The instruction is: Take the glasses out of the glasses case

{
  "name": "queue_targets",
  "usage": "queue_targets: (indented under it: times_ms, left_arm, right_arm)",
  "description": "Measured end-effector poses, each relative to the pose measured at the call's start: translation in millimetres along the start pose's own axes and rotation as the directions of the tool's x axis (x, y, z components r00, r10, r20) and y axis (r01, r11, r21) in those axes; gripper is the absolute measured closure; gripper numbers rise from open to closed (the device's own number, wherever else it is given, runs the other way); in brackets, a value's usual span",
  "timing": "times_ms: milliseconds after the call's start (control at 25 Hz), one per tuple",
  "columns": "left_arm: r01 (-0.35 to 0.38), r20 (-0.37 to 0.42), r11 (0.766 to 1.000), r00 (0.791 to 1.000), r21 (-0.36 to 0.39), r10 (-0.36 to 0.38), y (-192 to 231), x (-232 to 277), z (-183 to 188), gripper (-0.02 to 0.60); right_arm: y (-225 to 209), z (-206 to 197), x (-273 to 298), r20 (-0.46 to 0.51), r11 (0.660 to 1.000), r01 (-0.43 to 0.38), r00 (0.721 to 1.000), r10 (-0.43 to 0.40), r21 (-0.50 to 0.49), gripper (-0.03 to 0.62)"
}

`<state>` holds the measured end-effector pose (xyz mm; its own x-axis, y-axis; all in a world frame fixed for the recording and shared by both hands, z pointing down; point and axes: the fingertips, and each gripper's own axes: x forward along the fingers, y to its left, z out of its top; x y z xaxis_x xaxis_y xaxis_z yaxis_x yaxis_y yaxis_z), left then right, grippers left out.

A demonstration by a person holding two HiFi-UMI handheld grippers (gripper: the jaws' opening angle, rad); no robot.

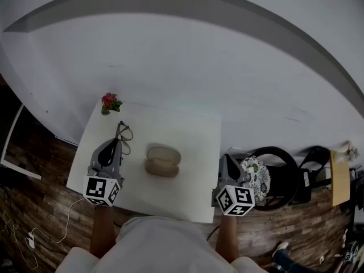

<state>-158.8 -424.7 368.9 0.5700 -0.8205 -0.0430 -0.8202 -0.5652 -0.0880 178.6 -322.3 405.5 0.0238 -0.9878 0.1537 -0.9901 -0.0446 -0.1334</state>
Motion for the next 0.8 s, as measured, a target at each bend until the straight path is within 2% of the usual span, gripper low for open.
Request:
queue_targets:
  times_ms: [800]
  left_arm:
    - [0.014,0.003,1.0,1.0,0.007,-0.014,-9,15,-1,0.558]
  right_arm:
    - [-12,1,5,0.006,1.0,0.022,1.0,-0.022,0.01,0.591]
